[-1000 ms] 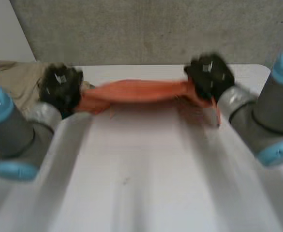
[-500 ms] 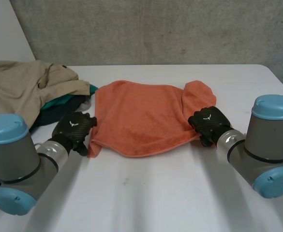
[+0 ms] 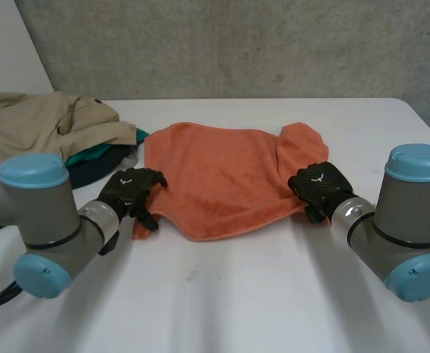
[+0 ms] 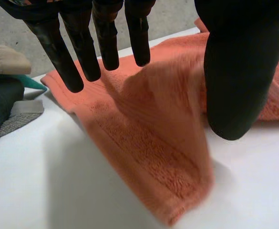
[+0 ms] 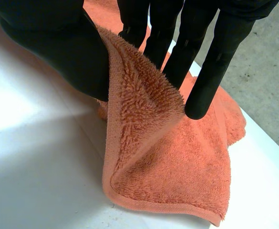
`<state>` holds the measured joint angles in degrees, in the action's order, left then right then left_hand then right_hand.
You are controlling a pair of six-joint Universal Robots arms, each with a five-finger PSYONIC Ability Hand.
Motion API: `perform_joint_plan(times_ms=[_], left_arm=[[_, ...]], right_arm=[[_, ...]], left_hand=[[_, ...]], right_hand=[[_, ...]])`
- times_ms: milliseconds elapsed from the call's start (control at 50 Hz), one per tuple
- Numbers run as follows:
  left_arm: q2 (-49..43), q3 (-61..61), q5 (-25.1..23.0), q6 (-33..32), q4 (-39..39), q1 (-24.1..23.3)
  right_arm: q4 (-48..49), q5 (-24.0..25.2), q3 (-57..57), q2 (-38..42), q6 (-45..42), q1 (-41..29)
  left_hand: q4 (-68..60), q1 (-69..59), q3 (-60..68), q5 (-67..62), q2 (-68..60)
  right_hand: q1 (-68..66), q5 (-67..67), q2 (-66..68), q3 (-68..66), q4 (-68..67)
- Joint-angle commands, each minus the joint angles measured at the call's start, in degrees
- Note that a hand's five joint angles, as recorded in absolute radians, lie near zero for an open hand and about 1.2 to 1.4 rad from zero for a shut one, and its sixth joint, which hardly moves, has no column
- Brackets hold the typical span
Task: Fold the laundry.
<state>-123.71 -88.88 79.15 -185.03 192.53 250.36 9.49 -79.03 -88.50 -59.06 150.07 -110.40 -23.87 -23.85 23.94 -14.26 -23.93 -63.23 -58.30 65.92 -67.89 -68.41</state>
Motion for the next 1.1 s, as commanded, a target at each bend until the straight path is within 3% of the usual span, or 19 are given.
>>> perform_joint_plan(times_ms=[20, 100, 180, 240, 320, 380, 520, 740, 920, 1000, 1040, 1060, 1100], left_arm=[[-4.7, 5.6, 5.7, -0.9, -0.2, -2.0], [-6.3, 7.7, 7.9, -3.6, -0.6, -2.0], [-5.8, 7.8, 8.3, -5.1, 0.0, -2.1], [-4.3, 7.2, 8.8, -5.7, -0.1, -2.3], [-1.4, 5.0, 10.0, -6.8, 0.2, -2.4], [0.7, 3.5, 10.1, -8.3, 0.8, -2.2], [5.2, 0.5, 9.8, -11.6, 3.4, -1.2], [6.9, 1.3, 8.0, -11.7, 3.7, -0.2], [8.4, 2.3, 7.8, -11.4, 3.3, -0.7], [10.0, 2.3, 7.9, -11.2, 2.6, -0.4], [10.9, 2.2, 7.9, -11.0, 2.1, -0.4], [12.2, 2.0, 8.0, -10.8, 1.3, -0.4], [13.8, 1.9, 8.0, -10.4, 0.3, -0.4]], right_arm=[[0.0, -0.1, -0.1, -0.3, 0.1, 0.2], [0.0, 0.0, -0.1, -0.7, 0.7, 0.8], [0.1, 0.0, -0.1, -1.1, 2.2, 1.2], [-0.2, -0.1, 0.3, -1.1, 4.3, 1.6], [-2.0, 0.2, 1.7, -0.8, 9.5, 2.5], [-5.3, 0.2, 3.2, -0.4, 14.3, 3.3], [-14.6, 0.2, 5.7, 0.2, 24.3, 6.3], [-12.7, 2.7, 0.8, -1.1, 25.1, 9.2], [-4.5, 0.4, 2.1, 4.5, 24.1, 6.7], [-3.3, -3.0, 5.3, 7.8, 25.1, 5.9], [-4.0, -3.8, 6.3, 8.4, 25.2, 5.5], [-4.5, -4.8, 6.8, 8.4, 25.2, 5.3], [-3.9, -5.9, 6.1, 7.2, 25.5, 5.2]], left_hand=[[-8.7, -8.7, 8.6, -8.3, -8.6], [-20.3, -20.3, 20.2, -19.9, -20.2], [-55.3, -55.3, 55.2, -54.9, -55.2], [-56.1, -56.1, 56.1, -55.7, -56.1], [-56.1, -56.1, 56.1, -55.7, -56.1], [-56.1, -56.1, 56.1, -55.7, -56.1], [-56.1, -56.1, 56.1, -55.7, -56.1], [-56.1, -56.1, 56.1, -55.7, -56.1], [-56.1, -56.1, 56.1, -55.7, -56.1], [-56.1, -56.1, 56.1, -55.7, -56.1], [-56.1, -56.1, 56.1, -55.7, -56.1], [-56.1, -56.1, 56.1, -55.7, -56.1], [-56.1, -56.1, 56.1, -55.7, -56.1]], right_hand=[[-16.8, -11.7, 14.1, -12.1, -11.6], [-16.8, -11.7, 14.1, -12.1, -11.6], [-16.8, -11.7, 14.1, -12.1, -11.6], [-16.8, -11.7, 14.1, -12.1, -11.6], [15.5, 20.5, -18.2, 20.1, 20.6], [28.6, 33.7, -31.3, 33.3, 33.8], [33.4, 38.5, -36.1, 38.0, 38.6], [33.2, 38.3, -35.9, 37.9, 38.4], [30.4, 35.4, -33.1, 35.0, 35.5], [11.7, 16.8, -14.4, 16.4, 16.9], [-11.4, -6.3, 8.7, -6.7, -6.2], [-16.7, -11.6, 14.0, -12.1, -11.5], [-16.8, -11.7, 14.1, -12.1, -11.6]])
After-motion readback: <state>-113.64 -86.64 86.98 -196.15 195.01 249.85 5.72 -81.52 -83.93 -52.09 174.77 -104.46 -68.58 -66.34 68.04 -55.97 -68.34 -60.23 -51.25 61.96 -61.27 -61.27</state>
